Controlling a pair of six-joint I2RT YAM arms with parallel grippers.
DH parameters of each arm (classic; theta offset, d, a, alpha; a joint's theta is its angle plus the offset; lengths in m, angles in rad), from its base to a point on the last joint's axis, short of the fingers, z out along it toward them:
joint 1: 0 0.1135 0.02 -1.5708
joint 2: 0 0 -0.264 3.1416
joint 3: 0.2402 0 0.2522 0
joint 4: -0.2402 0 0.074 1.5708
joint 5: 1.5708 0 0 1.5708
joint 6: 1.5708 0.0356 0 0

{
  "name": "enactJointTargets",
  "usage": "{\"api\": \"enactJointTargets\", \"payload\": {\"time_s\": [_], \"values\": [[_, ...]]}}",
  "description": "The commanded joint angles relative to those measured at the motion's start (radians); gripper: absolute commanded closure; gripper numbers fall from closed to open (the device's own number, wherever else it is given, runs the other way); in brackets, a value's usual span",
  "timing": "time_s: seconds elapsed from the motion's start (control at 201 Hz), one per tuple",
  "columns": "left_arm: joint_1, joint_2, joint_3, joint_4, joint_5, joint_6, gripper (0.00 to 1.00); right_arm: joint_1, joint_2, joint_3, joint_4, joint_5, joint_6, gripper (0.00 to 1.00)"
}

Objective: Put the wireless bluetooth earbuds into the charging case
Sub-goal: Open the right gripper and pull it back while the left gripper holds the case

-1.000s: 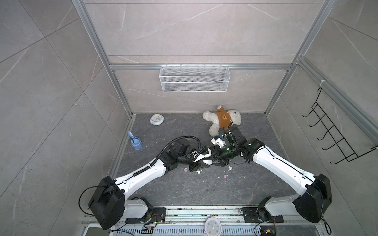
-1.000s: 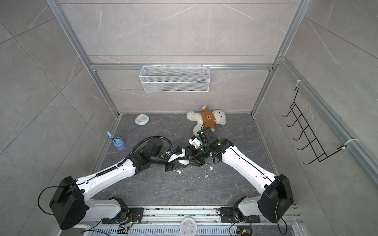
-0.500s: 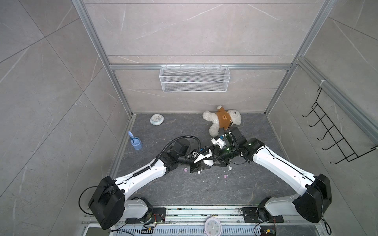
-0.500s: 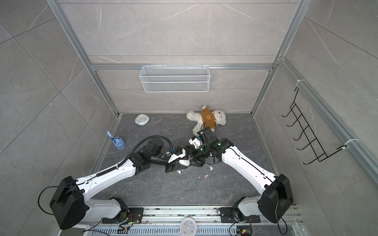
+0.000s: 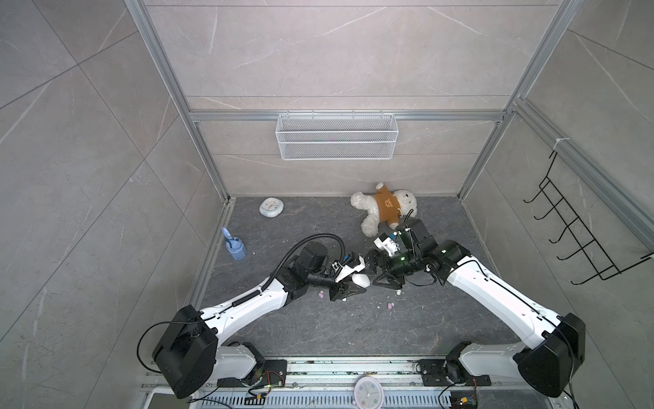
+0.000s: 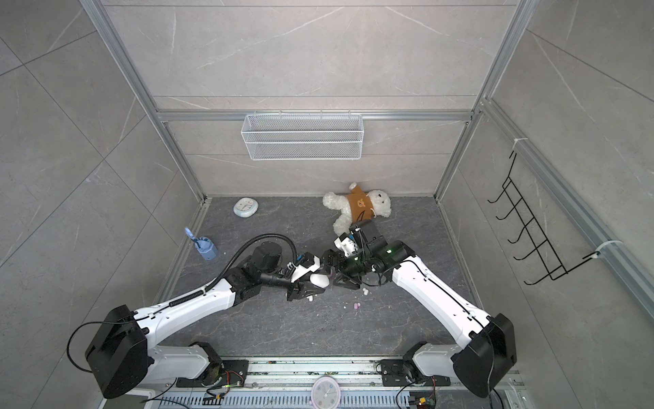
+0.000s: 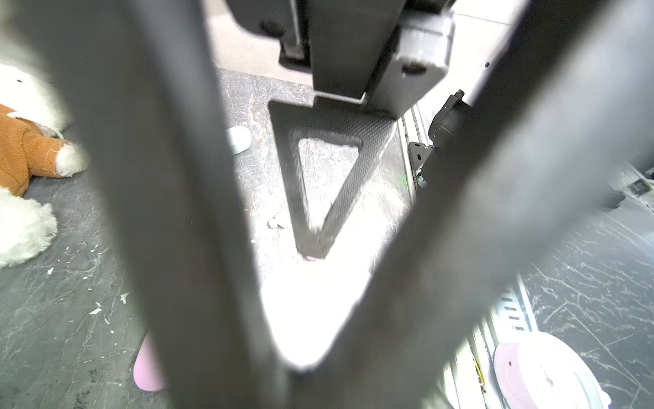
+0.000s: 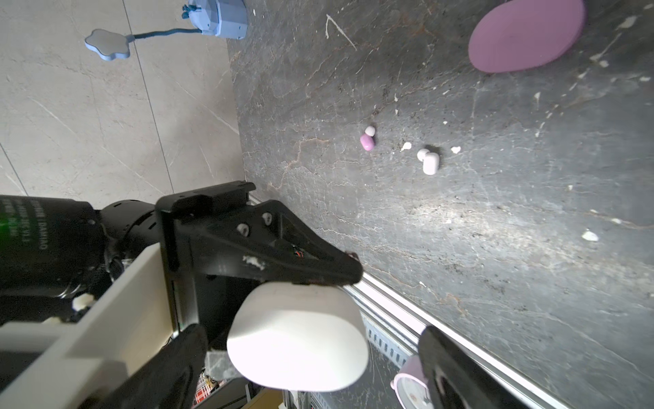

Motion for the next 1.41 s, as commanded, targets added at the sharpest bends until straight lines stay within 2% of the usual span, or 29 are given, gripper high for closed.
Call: {"api": "enactJointTargets", "payload": {"time_s": [0.0,0.144,0.284,0.453,0.692,0.931,1.13,1.404], "values": [[-0.001,-0.041,-0.014,0.089,0.037,-0.067,0.66,-0.021,-0.033,0.016,-0.054,0.020,-0.028,0.01],[-0.002,-0.074,-0.048,0.147,0.051,-0.135,0.66,-0.084,-0.069,0.020,-0.120,0.033,-0.081,0.00],[-0.002,-0.119,-0.084,0.227,0.078,-0.209,0.65,-0.153,-0.089,0.091,-0.263,0.070,-0.271,0.00],[-0.002,-0.153,-0.118,0.334,0.108,-0.308,0.65,-0.147,-0.091,0.250,-0.408,0.158,-0.477,0.00],[-0.002,-0.165,-0.126,0.407,0.141,-0.363,0.64,-0.011,-0.151,0.316,-0.365,0.194,-0.611,0.00],[-0.002,-0.148,-0.111,0.450,0.186,-0.395,0.63,0.189,-0.134,0.337,-0.342,0.389,-0.666,0.00],[-0.001,-0.137,-0.108,0.454,0.203,-0.393,0.63,0.279,-0.074,0.368,-0.342,0.483,-0.680,0.01],[-0.002,-0.145,-0.108,0.432,0.211,-0.377,0.63,0.315,-0.017,0.378,-0.334,0.543,-0.689,0.02]]}}
